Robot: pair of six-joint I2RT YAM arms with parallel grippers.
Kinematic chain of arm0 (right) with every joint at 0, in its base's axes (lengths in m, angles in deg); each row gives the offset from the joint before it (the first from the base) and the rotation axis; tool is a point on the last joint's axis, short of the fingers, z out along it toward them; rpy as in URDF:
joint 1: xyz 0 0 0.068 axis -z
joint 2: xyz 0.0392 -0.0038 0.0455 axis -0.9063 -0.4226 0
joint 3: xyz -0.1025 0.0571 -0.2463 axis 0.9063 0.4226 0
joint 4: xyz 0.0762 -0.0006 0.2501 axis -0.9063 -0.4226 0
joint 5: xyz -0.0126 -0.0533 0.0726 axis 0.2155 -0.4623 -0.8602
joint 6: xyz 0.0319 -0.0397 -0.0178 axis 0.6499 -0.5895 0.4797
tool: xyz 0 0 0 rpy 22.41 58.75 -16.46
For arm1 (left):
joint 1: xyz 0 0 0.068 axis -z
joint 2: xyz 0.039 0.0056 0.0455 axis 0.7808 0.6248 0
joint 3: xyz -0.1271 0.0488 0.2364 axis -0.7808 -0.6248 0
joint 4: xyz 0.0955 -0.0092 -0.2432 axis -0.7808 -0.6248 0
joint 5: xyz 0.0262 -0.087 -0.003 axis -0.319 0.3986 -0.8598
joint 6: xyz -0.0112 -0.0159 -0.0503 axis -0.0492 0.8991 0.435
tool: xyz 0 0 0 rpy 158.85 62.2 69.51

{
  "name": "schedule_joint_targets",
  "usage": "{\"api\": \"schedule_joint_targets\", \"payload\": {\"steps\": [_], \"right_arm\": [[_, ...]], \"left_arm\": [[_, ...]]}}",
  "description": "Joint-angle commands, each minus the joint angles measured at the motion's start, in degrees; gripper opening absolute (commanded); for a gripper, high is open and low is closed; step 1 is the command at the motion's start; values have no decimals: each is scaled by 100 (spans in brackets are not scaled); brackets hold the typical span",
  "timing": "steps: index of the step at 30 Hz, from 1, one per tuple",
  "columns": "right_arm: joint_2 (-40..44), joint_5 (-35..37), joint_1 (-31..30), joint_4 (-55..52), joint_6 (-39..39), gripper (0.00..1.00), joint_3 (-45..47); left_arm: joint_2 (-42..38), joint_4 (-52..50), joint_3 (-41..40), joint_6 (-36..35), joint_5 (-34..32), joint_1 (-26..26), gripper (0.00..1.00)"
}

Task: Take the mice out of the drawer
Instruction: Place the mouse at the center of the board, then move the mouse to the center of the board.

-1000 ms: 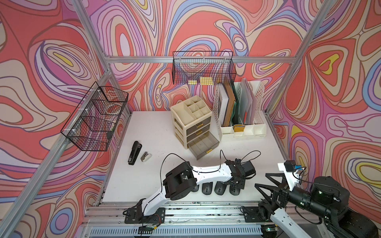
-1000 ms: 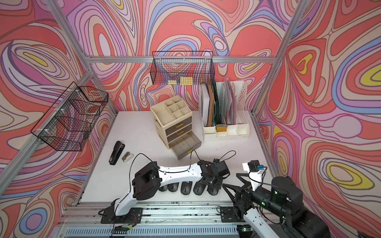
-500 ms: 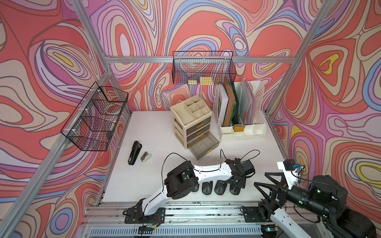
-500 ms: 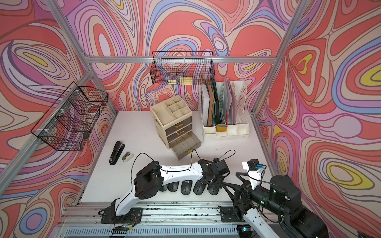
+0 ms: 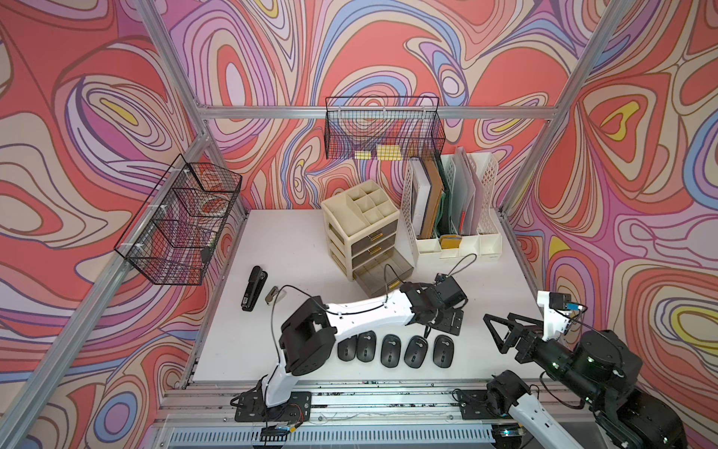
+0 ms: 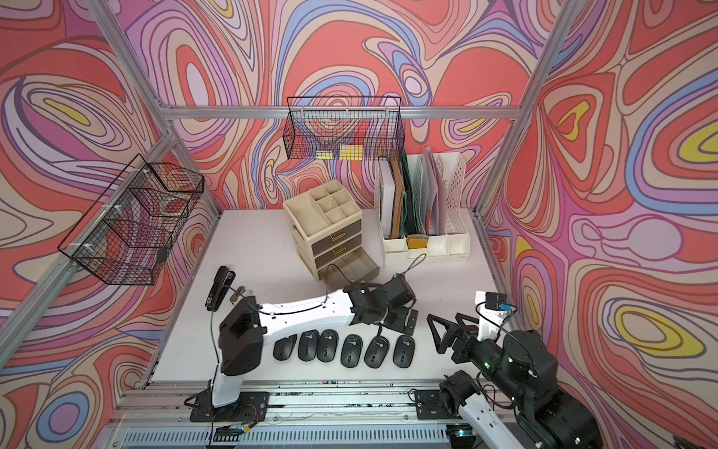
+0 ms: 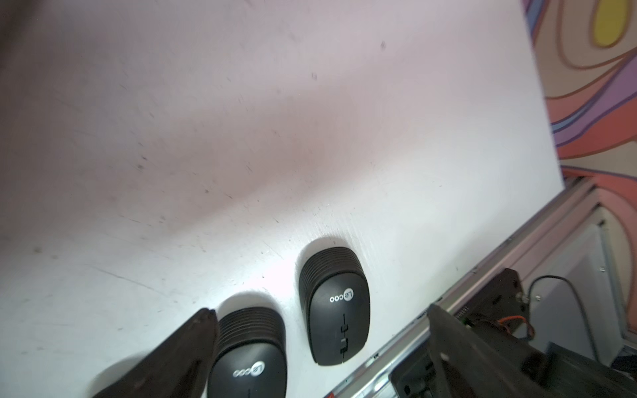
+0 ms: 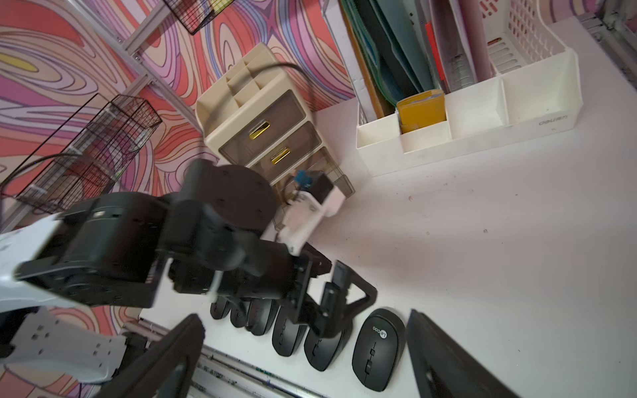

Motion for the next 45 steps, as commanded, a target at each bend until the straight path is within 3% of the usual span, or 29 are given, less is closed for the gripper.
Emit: {"api": "schedule_joint_targets", "payload": {"steps": [1, 8, 16, 25, 31, 45], "right_arm": [[-325, 537, 9, 289, 602, 96, 233], [-1067, 474, 5, 888, 1200, 95, 1043], [-2164, 136, 3, 1831, 1676, 94, 2211], [-3562, 125, -3, 2240, 1659, 90, 2580], [-4068, -173, -3, 2420, 1661, 83, 2852], [-4205, -246, -220, 2094, 1767, 71, 3070]], "left_arm": [[-802, 315, -518, -633, 249, -392, 99], [-2336, 392, -1747, -1633, 988, -1155, 99], [-3595, -507, -1919, -2732, 124, -1618, 100], [-4587, -852, -2383, -3866, 710, -2029, 99], [-5135, -329, -3086, -3825, 1013, -2469, 99], [-5213, -561, -3022, -3809, 832, -2664, 99]]}}
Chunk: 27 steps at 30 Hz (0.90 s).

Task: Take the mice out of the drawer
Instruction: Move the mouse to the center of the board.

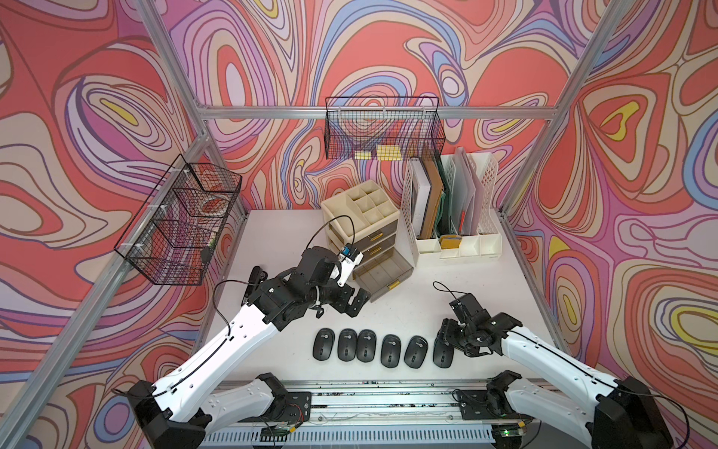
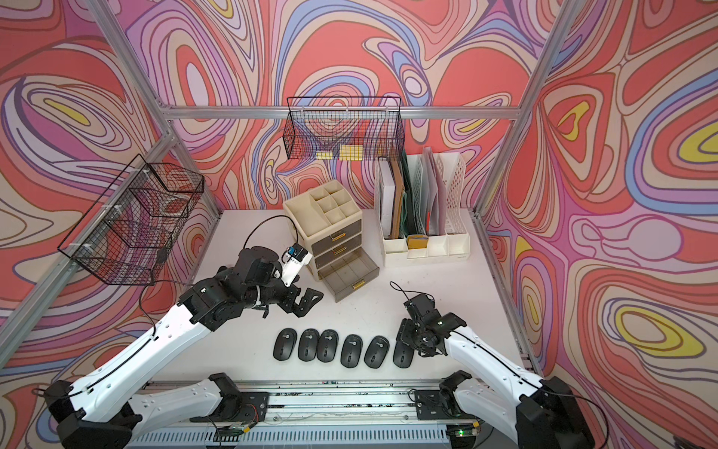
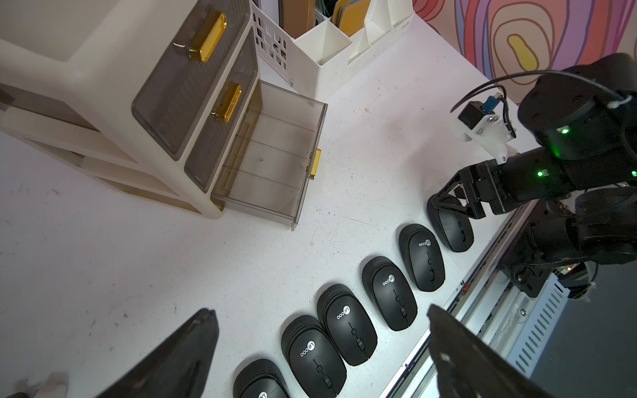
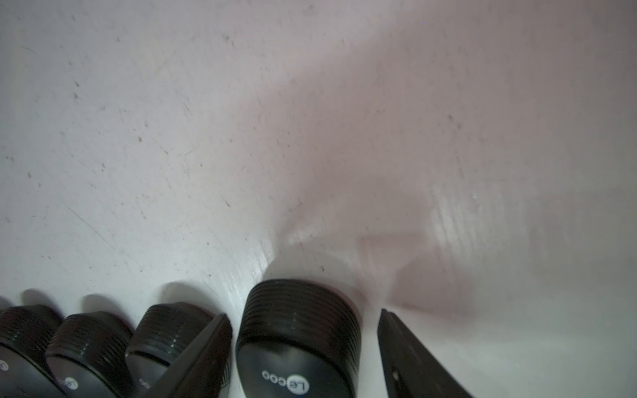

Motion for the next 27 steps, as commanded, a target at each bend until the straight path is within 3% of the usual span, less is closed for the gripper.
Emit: {"api": "schedule_joint_targets", "payload": {"steps": [1, 12, 27], "right_arm": [[-113, -68, -119, -105, 30, 70, 8], [-326, -183, -703, 307, 450, 60, -69], [-1119, -98, -1243, 1090, 708, 59, -467]], "left_arm": [[-139, -15, -9, -34, -32, -49, 99], [-125, -41, -29, -17, -39, -79, 99], [-19, -67, -23, 10, -5, -165, 99]]}}
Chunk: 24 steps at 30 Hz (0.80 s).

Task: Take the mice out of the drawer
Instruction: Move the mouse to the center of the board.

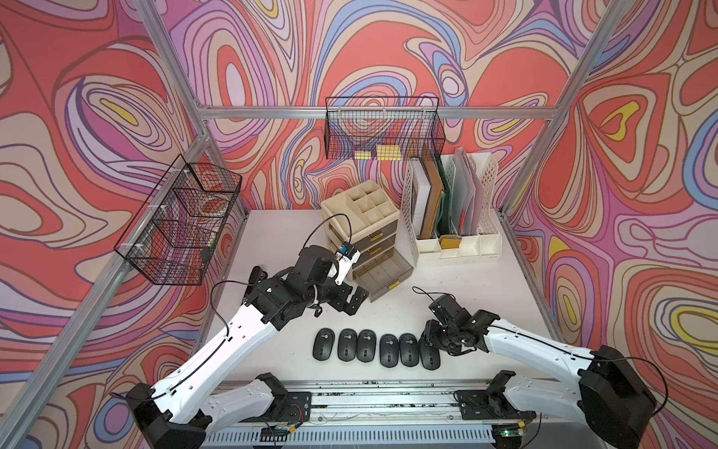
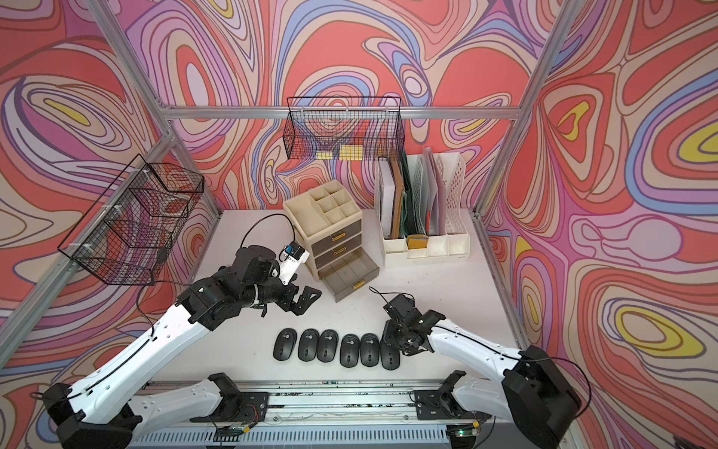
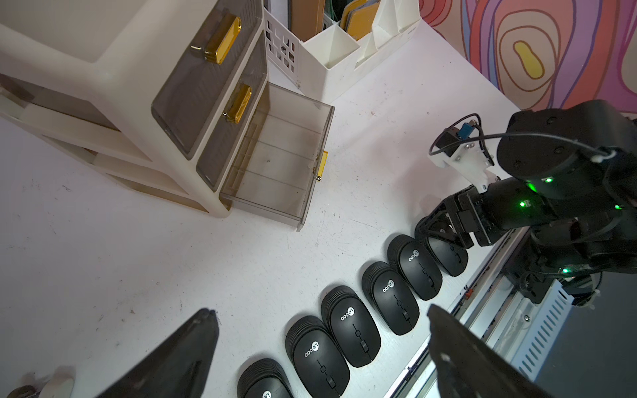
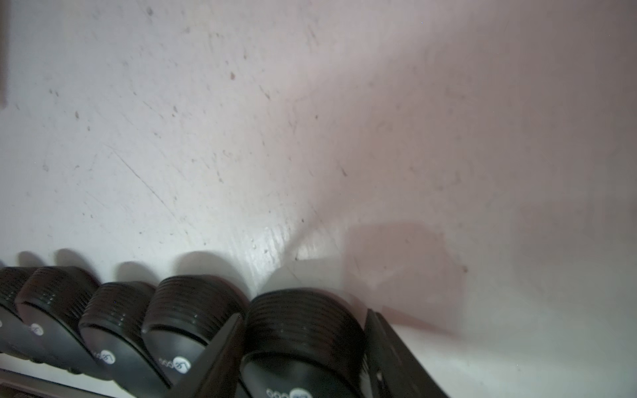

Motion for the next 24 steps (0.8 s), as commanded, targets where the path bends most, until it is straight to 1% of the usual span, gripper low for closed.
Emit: {"api": "schedule_joint_targets", "payload": {"steps": [1, 11, 16, 21, 24], "right_arm": [[-226, 72, -149, 326, 127, 59, -187], [-720, 227, -541, 657, 324, 58, -498], [-837, 411, -614, 689, 371, 58, -604], [-483, 924, -616, 333, 209, 71, -689], [-185, 997, -612, 132, -189, 76, -699]], "left_arm": [[8, -67, -18, 7, -41, -54, 99], [-62, -67, -30, 38, -161, -135, 99], [-98, -40, -37, 60, -118, -200, 99], [-112, -12, -45, 69, -48, -270, 99], [-98, 3, -45, 76, -3, -310, 99]]}}
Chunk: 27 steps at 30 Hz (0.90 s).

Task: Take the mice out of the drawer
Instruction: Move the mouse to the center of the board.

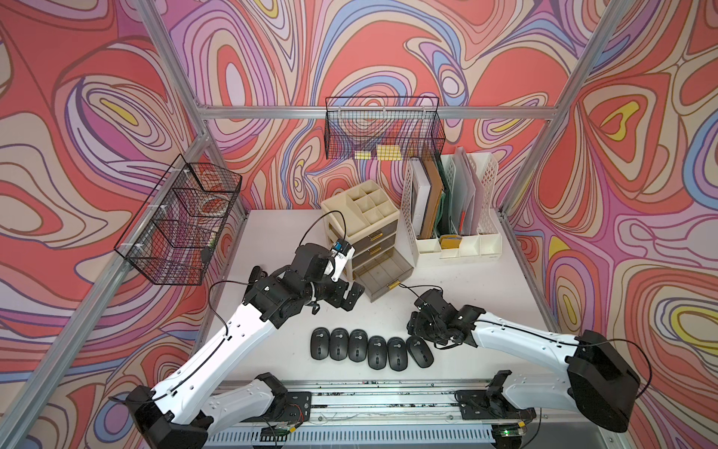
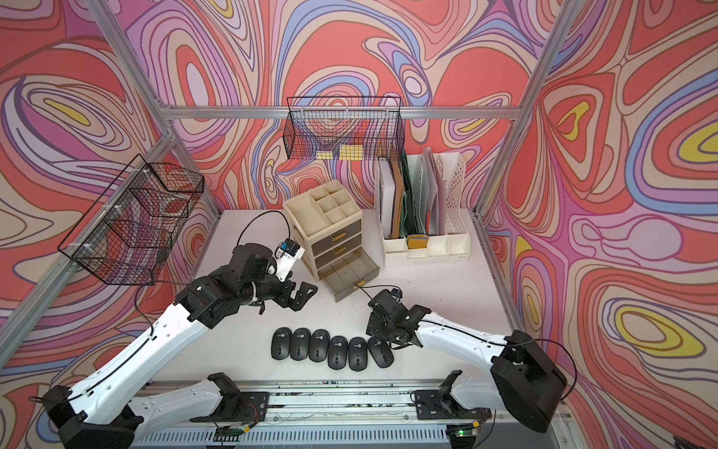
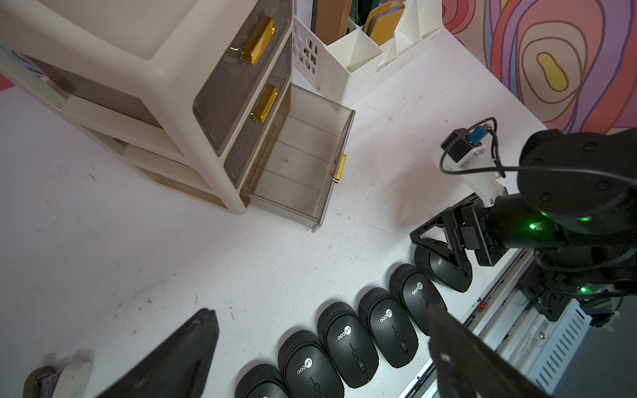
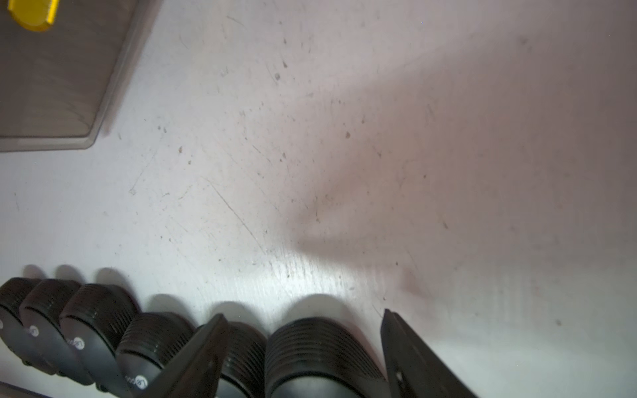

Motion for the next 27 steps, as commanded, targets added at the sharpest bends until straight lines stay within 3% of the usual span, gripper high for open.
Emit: {"api": "schedule_joint_targets", "payload": {"steps": [1, 6, 13, 27], "right_arm": [[369, 319, -42, -377, -489, 77, -147], [926, 43, -91, -1190, -896, 79, -36], [1273, -538, -437, -1223, -923, 82, 338], [1012, -1343, -465, -160, -726, 86, 898]], "left_arm": [[-83, -1, -30, 32, 93, -70, 99], [-99, -3, -42, 23, 36, -98, 99], [-15, 37, -38, 52, 155, -177, 99], [47, 30, -41, 41, 312, -213, 99]]}}
